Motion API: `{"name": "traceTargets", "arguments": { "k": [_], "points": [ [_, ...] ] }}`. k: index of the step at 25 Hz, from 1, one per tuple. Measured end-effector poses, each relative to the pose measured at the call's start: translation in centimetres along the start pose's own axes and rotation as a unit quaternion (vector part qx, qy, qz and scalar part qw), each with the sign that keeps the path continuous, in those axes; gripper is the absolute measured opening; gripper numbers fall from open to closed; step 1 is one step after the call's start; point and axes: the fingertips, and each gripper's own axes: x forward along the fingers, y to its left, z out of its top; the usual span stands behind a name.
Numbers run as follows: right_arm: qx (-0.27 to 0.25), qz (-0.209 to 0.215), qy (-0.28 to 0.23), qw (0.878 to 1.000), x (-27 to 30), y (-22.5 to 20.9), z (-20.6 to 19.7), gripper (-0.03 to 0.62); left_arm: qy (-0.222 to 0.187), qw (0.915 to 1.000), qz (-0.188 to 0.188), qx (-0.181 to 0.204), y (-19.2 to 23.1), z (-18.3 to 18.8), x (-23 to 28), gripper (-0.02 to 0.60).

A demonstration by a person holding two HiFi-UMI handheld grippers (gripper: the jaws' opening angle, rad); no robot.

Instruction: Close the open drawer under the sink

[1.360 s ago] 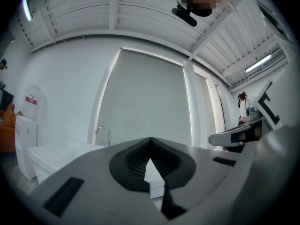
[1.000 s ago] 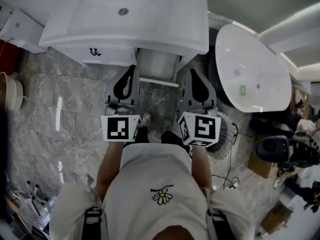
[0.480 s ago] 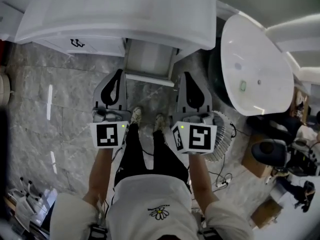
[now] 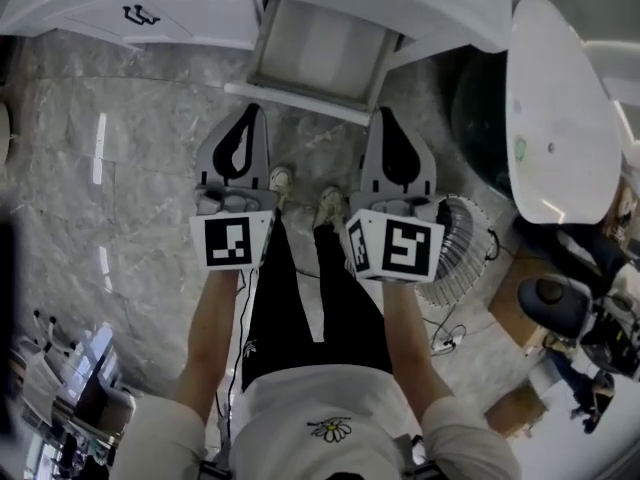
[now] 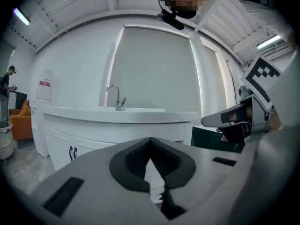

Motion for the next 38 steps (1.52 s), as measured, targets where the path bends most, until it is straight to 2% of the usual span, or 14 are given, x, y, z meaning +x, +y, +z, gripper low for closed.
{"name": "traceTargets", "arguments": {
  "k": [9,12,14,16,21,24,27,32,38],
  "points": [
    [-0.026,0.033,0.003,0.999,1.1,1.5,-4.4,0.029,0.004,0.9996,0.015,-0.024,-2.4,-5.8,0.3,0.021],
    [-0.020,0.035,0.010,0.999,1.3,1.5,-5.4,0.029,0.015,0.9996,0.022,-0.009,-2.6,-7.2,0.2,0.021],
    [-0.015,0.033,0.014,0.999,1.4,1.2,-5.8,0.028,0.021,0.9993,0.024,-0.019,-2.8,-7.9,0.4,0.021],
    [-0.015,0.035,0.016,0.999,1.4,0.9,-6.1,0.029,0.025,0.9990,0.020,-0.030,-3.0,-8.4,0.7,0.021],
    [-0.020,0.038,0.020,0.999,1.1,0.0,-6.6,0.029,0.023,0.9994,-0.006,-0.025,-3.9,-9.1,1.8,0.027],
    [-0.019,0.037,0.022,0.999,0.6,-0.2,-6.9,0.029,0.033,0.9974,-0.027,-0.059,-4.5,-10.5,2.3,0.149],
    [-0.019,0.039,0.024,0.999,0.1,-0.1,-7.4,0.029,0.035,0.9960,-0.036,-0.074,-4.6,-12.2,3.1,0.213],
    [-0.024,0.041,0.037,0.998,-0.5,-0.5,-8.5,0.029,0.026,0.9951,-0.042,-0.085,-5.0,-14.7,3.8,0.216],
    [-0.029,0.037,0.040,0.998,-0.4,-1.2,-9.2,0.029,0.060,0.9950,-0.044,-0.067,-5.5,-18.6,5.8,0.216]
  ]
}}
